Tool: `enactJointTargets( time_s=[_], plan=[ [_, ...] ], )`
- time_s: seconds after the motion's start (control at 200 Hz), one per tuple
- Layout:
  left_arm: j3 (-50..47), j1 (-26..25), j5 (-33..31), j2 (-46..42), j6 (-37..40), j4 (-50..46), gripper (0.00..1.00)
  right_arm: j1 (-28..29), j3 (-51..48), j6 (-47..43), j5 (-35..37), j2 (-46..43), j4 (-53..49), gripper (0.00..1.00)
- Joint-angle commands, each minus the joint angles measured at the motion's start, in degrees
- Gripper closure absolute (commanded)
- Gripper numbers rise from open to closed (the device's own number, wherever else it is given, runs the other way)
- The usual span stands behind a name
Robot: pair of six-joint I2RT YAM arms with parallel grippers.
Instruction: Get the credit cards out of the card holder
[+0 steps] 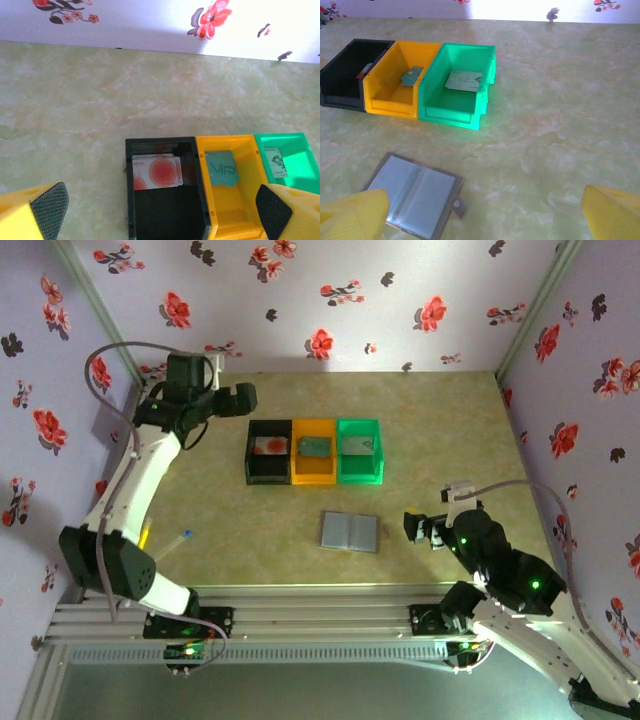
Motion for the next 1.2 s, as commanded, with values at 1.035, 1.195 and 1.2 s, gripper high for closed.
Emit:
enactJointTargets(
  time_s=[1.035, 1.195, 1.2],
  plan=[
    [-50.4, -0.6, -17.6, -39.5, -0.8, 16.0, 0.00, -0.6, -13.6, -18.3, 27.5, 4.5, 33.4, 0.01],
    [-53.0, -0.7, -18.3, -41.3, -0.4, 17.4, 0.00, -4.2, -22.8, -29.0, 27.3, 9.4, 55.9, 0.01],
    [-52.9, -0.7, -18.3, -41.3, -0.3, 17.4, 0.00, -4.5, -22.9, -29.0, 27.2, 9.7, 56.3, 0.01]
  ],
)
